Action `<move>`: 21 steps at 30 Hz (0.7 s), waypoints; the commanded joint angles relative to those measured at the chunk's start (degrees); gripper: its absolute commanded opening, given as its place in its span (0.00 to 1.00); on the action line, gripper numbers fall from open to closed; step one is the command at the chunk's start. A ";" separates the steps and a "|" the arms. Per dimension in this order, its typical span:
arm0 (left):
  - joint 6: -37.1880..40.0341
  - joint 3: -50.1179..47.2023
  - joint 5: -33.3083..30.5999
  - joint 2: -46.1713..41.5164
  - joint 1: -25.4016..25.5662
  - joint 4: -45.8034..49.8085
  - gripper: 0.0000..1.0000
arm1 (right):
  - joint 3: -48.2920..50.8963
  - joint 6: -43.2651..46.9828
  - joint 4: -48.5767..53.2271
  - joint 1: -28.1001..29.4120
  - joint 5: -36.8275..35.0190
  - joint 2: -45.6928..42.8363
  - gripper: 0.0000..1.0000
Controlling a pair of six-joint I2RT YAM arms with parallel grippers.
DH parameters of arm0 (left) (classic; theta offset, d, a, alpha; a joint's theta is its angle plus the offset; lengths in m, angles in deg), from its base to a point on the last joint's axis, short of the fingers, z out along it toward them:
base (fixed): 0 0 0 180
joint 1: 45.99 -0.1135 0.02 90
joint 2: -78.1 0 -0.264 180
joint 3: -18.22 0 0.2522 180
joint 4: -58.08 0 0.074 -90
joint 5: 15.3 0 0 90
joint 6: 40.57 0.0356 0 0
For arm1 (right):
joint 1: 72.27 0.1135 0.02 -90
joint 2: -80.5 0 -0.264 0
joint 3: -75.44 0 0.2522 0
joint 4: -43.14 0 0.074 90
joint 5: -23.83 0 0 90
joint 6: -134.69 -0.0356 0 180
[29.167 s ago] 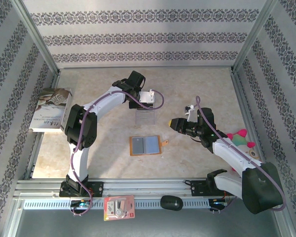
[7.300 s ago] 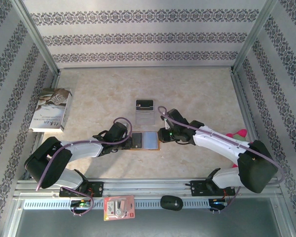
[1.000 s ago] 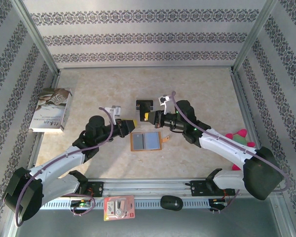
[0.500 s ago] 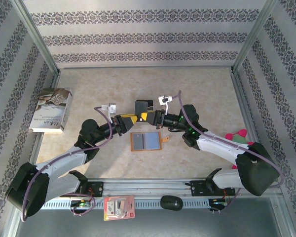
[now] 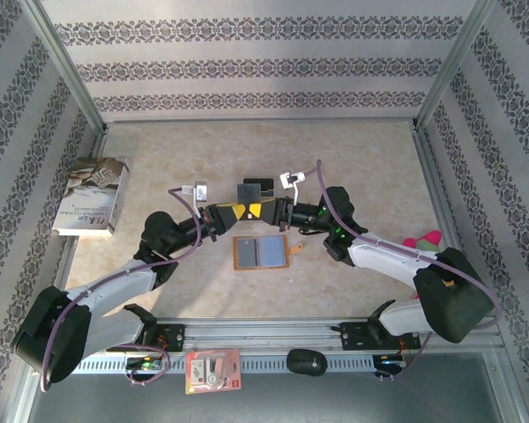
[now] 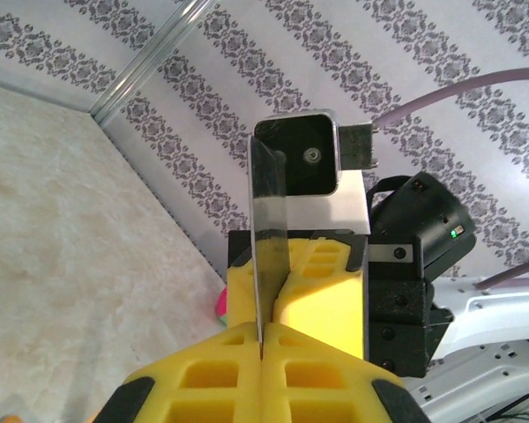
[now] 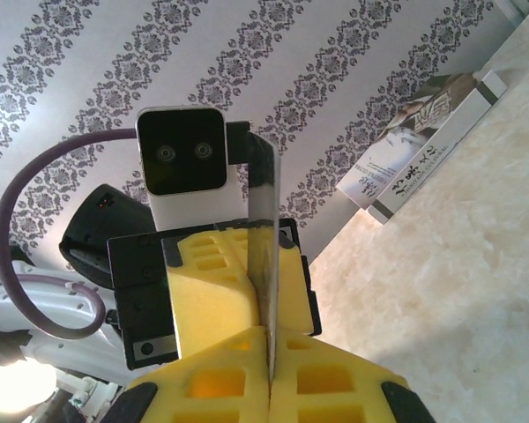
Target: Take the credit cards out of the card holder
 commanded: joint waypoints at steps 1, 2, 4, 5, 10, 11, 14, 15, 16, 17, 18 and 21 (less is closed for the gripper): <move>4.74 5.40 2.77 -1.34 -0.81 7.88 0.00 | 1.39 -0.05 0.14 -0.11 1.14 -0.50 0.18; 6.63 7.00 3.19 -1.63 -1.14 12.87 0.00 | 2.32 0.29 1.24 -1.08 0.42 -1.62 0.23; 13.14 12.45 4.29 -1.30 -2.13 26.29 0.00 | 4.52 1.89 5.82 -3.84 -1.34 -5.49 0.28; 16.41 15.65 5.49 -0.53 -2.43 31.76 0.00 | 5.23 3.17 8.47 -5.07 -2.11 -7.70 0.28; 41.56 35.25 2.60 8.17 -2.56 67.36 0.00 | 7.98 9.72 25.26 -9.79 -8.39 -19.71 0.28; 46.36 38.42 1.21 10.16 -2.56 72.26 0.00 | 8.39 10.12 27.09 -10.43 -9.23 -21.29 0.28; 60.70 47.84 -5.67 16.90 -2.55 83.94 0.00 | 10.28 9.94 28.69 -12.73 -9.77 -24.51 0.28; 65.17 50.88 -6.80 19.35 -2.59 86.88 0.00 | 10.92 9.73 28.71 -13.52 -9.57 -25.12 0.28; 69.11 54.21 -7.06 22.06 -2.59 89.97 0.00 | 11.30 9.58 28.98 -14.28 -9.13 -25.36 0.28; 72.83 57.06 -7.21 24.08 -2.62 92.22 0.00 | 11.70 9.32 29.01 -14.93 -8.91 -25.54 0.27; 75.93 60.23 -8.66 26.51 -2.51 94.28 0.00 | 12.22 8.97 28.64 -15.63 -8.37 -25.55 0.27; 85.58 68.32 -12.31 32.40 -2.22 99.16 0.00 | 13.13 8.70 28.28 -16.73 -7.62 -25.37 0.27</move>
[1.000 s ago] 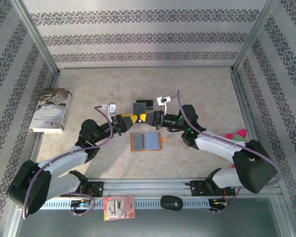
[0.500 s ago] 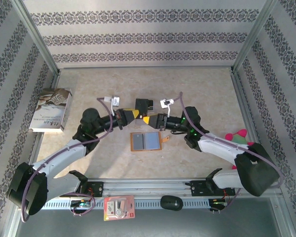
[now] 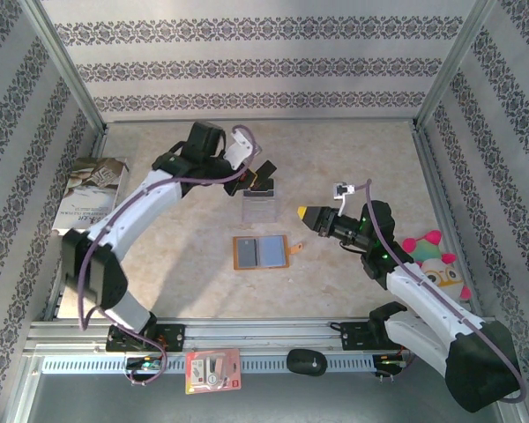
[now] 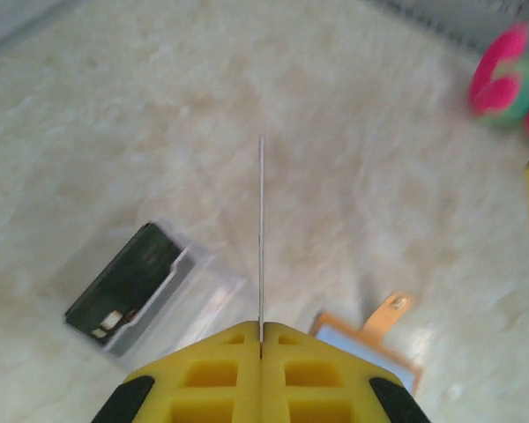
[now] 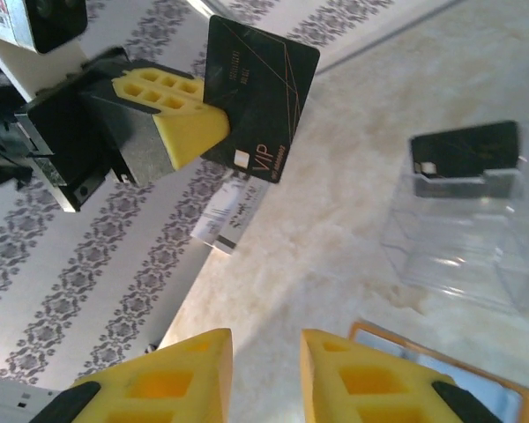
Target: Take the credit cards out of the card holder
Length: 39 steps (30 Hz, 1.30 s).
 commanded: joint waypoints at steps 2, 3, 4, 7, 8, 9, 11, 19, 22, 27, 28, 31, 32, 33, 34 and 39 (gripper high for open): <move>22.56 9.13 -8.13 5.58 0.40 14.19 0.00 | 1.41 0.80 0.44 -1.13 0.36 -0.02 0.26; 25.15 11.23 -10.21 7.40 0.79 15.17 0.00 | 1.67 0.82 0.27 -1.22 0.17 0.05 0.26; 27.55 13.59 -12.38 9.61 1.35 17.01 0.00 | 1.94 0.81 0.05 -1.28 0.10 0.29 0.26; 33.34 18.33 -19.09 15.72 2.79 20.25 0.00 | 2.48 0.81 -0.65 -1.52 -0.26 1.27 0.26; 34.36 18.37 -20.43 16.72 3.09 19.07 0.00 | 2.52 0.81 -0.81 -1.61 -0.35 1.65 0.26; 35.09 18.91 -20.78 17.81 3.31 18.57 0.00 | 2.44 0.77 -0.97 -1.71 -0.35 2.11 0.26; 35.88 20.89 -20.71 20.62 3.68 18.51 0.00 | 2.35 0.67 -1.28 -1.84 -0.26 2.96 0.26; 38.58 25.82 -21.84 26.71 3.94 18.17 0.00 | 1.73 0.85 -1.44 -2.28 0.63 5.01 0.26; 39.31 25.73 -22.35 27.45 3.87 17.99 0.00 | 1.66 0.86 -1.62 -2.35 0.62 5.47 0.26; 39.45 25.27 -22.87 28.43 3.64 17.32 0.00 | 1.07 1.05 -1.96 -2.41 1.06 6.81 0.26; 39.58 24.99 -22.75 28.51 3.64 16.98 0.00 | 0.96 0.98 -2.06 -2.39 1.06 6.98 0.26; 39.26 24.36 -22.11 28.70 3.44 16.26 0.00 | 0.61 1.09 -2.12 -2.51 1.27 7.60 0.26; 39.21 24.16 -22.27 28.77 3.37 16.06 0.00 | 0.60 0.99 -2.18 -2.48 1.32 7.68 0.26; 39.31 23.95 -22.35 28.76 3.32 15.85 0.00 | 0.59 0.98 -2.32 -2.52 1.41 7.84 0.26; 39.11 23.52 -22.43 28.78 3.31 15.23 0.00 | 0.60 0.98 -2.37 -2.54 1.50 7.97 0.26; 37.58 21.83 -25.01 28.57 3.38 11.83 0.06 | 0.56 0.91 -2.57 -2.63 1.83 8.17 0.26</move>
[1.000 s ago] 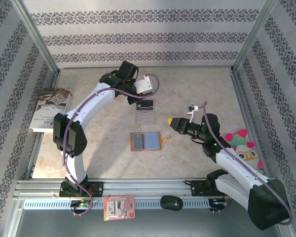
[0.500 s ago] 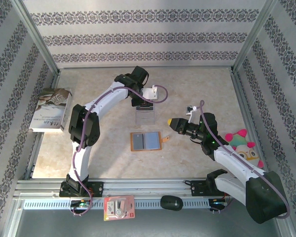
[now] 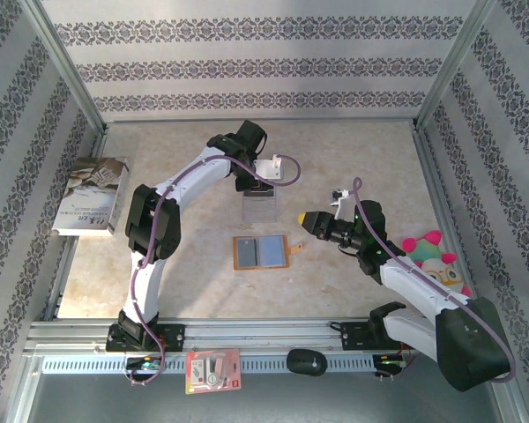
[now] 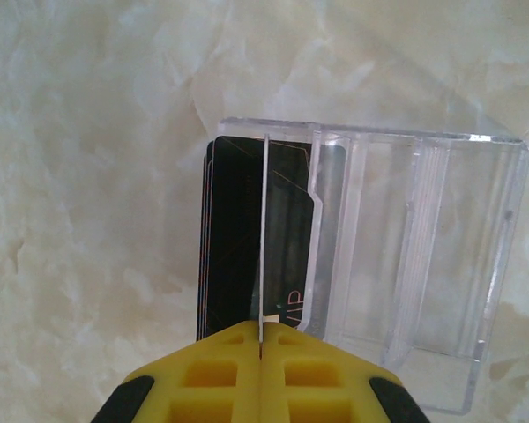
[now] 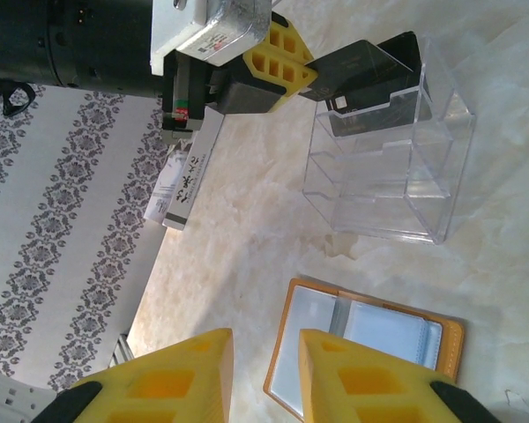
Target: Take the credit cards out of the card holder
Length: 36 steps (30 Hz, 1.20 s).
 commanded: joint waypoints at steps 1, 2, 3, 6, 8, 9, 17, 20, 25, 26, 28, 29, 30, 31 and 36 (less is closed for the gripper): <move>-0.61 -1.73 -3.12 -0.16 -0.19 -3.70 0.11 | -1.12 0.92 -2.20 -0.83 1.27 0.18 0.26; -1.26 -2.17 -3.90 -0.46 -0.19 -5.01 0.15 | -1.24 1.02 -2.12 -0.83 1.46 0.17 0.26; -1.71 -2.60 -4.70 -0.81 -0.21 -6.32 0.17 | -1.20 1.01 -2.19 -0.84 1.43 0.26 0.26; -2.54 -3.86 -6.91 -1.96 -0.17 -9.75 0.21 | -1.24 1.03 -2.37 -0.86 1.55 0.40 0.27; -3.22 -4.57 -7.77 -2.94 -0.14 -11.57 0.24 | -1.24 0.87 -2.76 -0.86 1.83 0.64 0.27; -3.30 -5.02 -8.42 -3.45 -0.16 -12.53 0.24 | -1.23 0.82 -2.87 -0.78 1.91 0.64 0.27; -12.09 -10.98 -10.08 -13.79 -0.09 -25.19 0.28 | -4.18 6.39 4.41 4.50 -1.75 2.82 0.34; -23.26 -15.97 -8.47 -20.71 -0.47 -30.12 0.33 | -7.86 10.65 10.66 9.73 -5.77 6.48 0.35; -52.03 -24.83 -11.55 -30.78 -1.65 -29.17 0.33 | -15.55 17.61 20.55 18.80 -13.37 15.36 0.37; -58.08 -28.22 -10.70 -33.08 -2.29 -29.07 0.32 | -17.53 19.77 22.87 20.77 -15.17 17.34 0.38; -67.85 -38.84 -7.58 -38.69 -3.19 -33.39 0.31 | -21.34 23.00 27.00 24.69 -19.49 20.85 0.38; -72.70 -44.99 -6.75 -41.86 -3.35 -37.02 0.33 | -23.60 24.95 29.43 26.59 -21.70 22.91 0.39; -75.86 -49.76 -6.18 -44.34 -3.65 -39.44 0.33 | -25.52 26.45 31.37 28.30 -23.55 24.83 0.39; -79.21 -54.39 -6.16 -47.04 -3.87 -40.99 0.34 | -27.95 28.10 34.02 30.05 -25.81 26.91 0.40; -86.73 -68.50 -6.48 -56.70 -4.01 -41.24 0.34 | -36.66 34.07 41.58 36.44 -33.92 35.74 0.42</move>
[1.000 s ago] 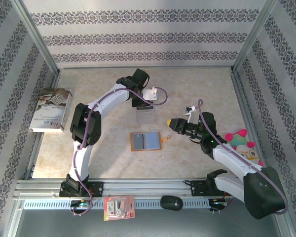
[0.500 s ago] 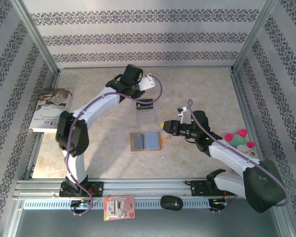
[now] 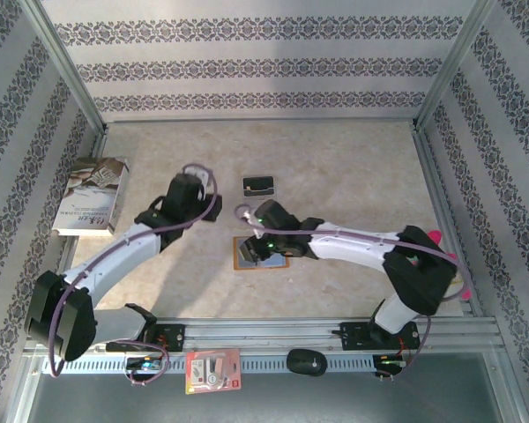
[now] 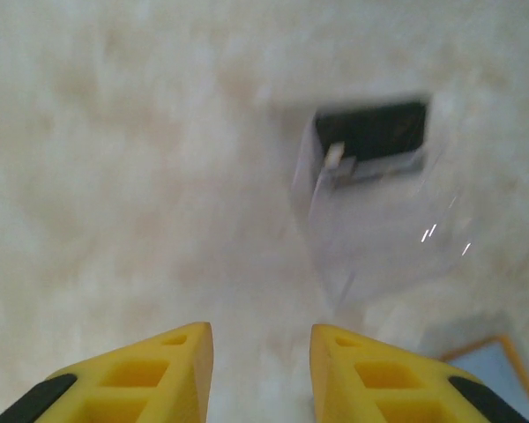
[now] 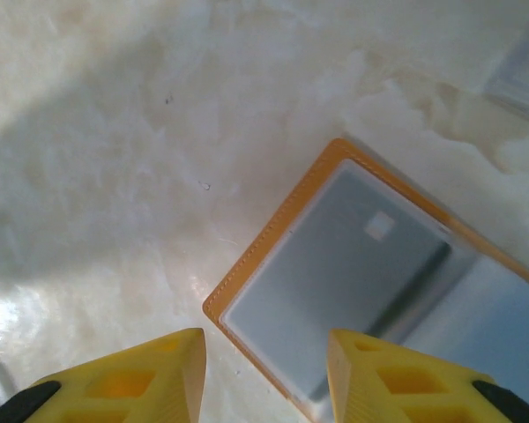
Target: Take the credit cards out of the card holder
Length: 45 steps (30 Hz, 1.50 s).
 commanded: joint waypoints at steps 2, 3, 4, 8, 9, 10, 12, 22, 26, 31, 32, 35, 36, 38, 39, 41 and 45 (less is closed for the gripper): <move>-12.42 -6.43 -0.22 -8.13 -0.23 -2.59 0.34 | -5.24 7.60 9.49 3.45 -10.57 5.79 0.43; -12.66 -7.50 -0.90 -9.46 -0.28 -1.75 0.34 | -6.23 8.10 10.05 4.13 -11.60 6.91 0.43; -12.89 -8.59 -1.58 -11.02 -0.27 -0.94 0.35 | -7.16 8.86 10.60 5.06 -13.11 8.07 0.43; -12.60 -10.89 -2.56 -15.29 -0.32 1.23 0.36 | -10.56 10.27 12.89 8.20 -19.36 12.08 0.45; -12.41 -11.26 -2.43 -15.80 -0.32 1.34 0.36 | -11.04 10.44 13.21 8.59 -20.50 12.71 0.45; -12.39 -11.53 -2.55 -16.30 -0.32 1.68 0.36 | -11.31 10.57 13.32 8.94 -21.56 13.17 0.45; -12.36 -12.07 -2.40 -16.94 -0.33 1.69 0.36 | -11.62 10.82 13.34 9.14 -22.17 13.89 0.45; -11.52 -13.26 0.55 -17.46 -0.32 0.66 0.34 | -11.30 10.29 13.31 9.66 -22.51 15.93 0.21; -12.11 -14.88 3.60 -17.43 -0.36 -1.74 0.33 | -9.59 9.50 10.10 9.17 -20.19 14.05 0.06; -14.05 -17.12 7.61 -15.31 0.56 -5.43 0.31 | -6.39 6.92 5.69 7.21 -17.78 10.50 0.00; -14.69 -17.77 7.96 -14.49 1.22 -6.59 0.30 | -5.28 5.80 4.08 6.52 -16.47 9.38 0.00; -16.67 -19.26 7.74 -11.64 3.73 -9.46 0.30 | -0.63 1.93 -2.33 3.93 -10.37 5.86 0.00; -17.36 -19.86 7.79 -10.75 4.45 -10.73 0.30 | 0.66 1.11 -4.06 3.38 -8.65 4.72 0.00; -18.52 -20.51 7.39 -9.17 5.93 -12.88 0.30 | 2.18 -0.10 -6.14 2.83 -6.55 3.15 0.00; -18.70 -20.46 6.82 -8.33 6.94 -13.54 0.30 | 2.56 -0.84 -6.49 2.59 -5.95 2.69 0.00; -18.81 -19.60 4.66 -6.17 9.62 -13.26 0.28 | 2.92 -1.95 -6.53 1.92 -5.25 2.28 0.00; -20.44 -19.95 1.56 -5.94 10.98 -12.69 0.27 | 1.52 -0.44 -3.11 2.07 -7.11 2.28 0.23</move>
